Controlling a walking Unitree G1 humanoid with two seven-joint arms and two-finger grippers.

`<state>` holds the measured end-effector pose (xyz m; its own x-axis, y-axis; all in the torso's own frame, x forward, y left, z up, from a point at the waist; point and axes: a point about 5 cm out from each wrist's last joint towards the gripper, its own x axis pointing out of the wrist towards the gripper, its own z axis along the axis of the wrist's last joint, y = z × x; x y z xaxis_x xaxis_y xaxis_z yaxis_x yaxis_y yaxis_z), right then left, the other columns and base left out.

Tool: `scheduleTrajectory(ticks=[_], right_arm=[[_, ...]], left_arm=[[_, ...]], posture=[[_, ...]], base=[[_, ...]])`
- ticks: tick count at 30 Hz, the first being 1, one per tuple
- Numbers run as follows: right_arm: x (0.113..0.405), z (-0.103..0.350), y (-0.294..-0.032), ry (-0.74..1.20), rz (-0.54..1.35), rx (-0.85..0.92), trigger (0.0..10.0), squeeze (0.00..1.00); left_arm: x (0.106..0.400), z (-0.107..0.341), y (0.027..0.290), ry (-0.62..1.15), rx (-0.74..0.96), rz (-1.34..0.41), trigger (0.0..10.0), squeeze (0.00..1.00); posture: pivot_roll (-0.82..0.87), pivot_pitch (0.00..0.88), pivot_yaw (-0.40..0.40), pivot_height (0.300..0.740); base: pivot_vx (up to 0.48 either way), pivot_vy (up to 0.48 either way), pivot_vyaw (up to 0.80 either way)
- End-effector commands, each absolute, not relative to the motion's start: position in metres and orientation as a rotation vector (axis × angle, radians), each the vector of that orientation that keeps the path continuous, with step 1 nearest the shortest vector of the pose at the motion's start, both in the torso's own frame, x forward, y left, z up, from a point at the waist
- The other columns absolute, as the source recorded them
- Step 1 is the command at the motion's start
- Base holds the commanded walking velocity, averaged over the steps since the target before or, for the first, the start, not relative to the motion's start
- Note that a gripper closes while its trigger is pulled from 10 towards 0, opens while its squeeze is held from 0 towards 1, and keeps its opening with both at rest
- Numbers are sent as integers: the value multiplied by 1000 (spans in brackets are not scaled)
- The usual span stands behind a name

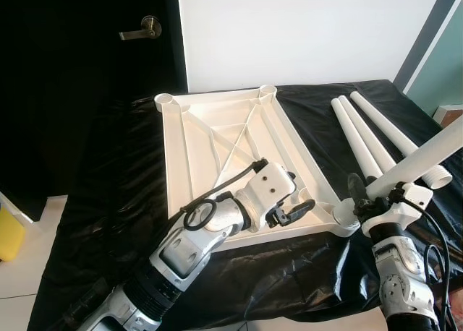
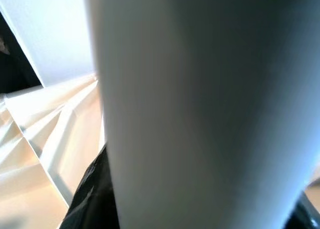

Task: Building children table

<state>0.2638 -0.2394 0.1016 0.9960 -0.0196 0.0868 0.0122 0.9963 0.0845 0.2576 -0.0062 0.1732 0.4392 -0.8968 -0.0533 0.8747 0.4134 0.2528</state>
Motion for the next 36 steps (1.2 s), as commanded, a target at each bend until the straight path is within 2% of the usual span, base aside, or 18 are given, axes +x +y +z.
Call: scheduleTrajectory(ticks=[1, 15, 21, 26, 31, 36], right_arm=[[251, 65, -235, 95, -1, -22, 10000, 0], [258, 70, -235, 137, 70, -93, 10000, 0], [252, 68, -226, 86, 132, -208, 10000, 0], [254, 68, -227, 104, 112, -153, 10000, 0], [264, 75, -236, 154, 40, 52, 10000, 0], [265, 77, -238, 148, 15, 102, 10000, 0]], left_arm=[[252, 175, -11, -103, 277, -1232, 10000, 0], [252, 176, -10, -102, 275, -1218, 10000, 0], [254, 177, -8, -104, 275, -1201, 10000, 0], [254, 177, -8, -103, 273, -1197, 10000, 0], [255, 178, -7, -105, 277, -1195, 10000, 0], [255, 178, -8, -108, 277, -1195, 10000, 0]], posture=[[-29, 0, 5, 740], [-21, 10, -3, 740], [-13, 24, -6, 740], [-12, 26, -4, 740], [-15, 26, 0, 740], [-18, 27, -2, 740]], base=[[0, 0, 0], [0, 0, 0], [0, 0, 0], [0, 0, 0], [0, 0, 0], [0, 0, 0]])
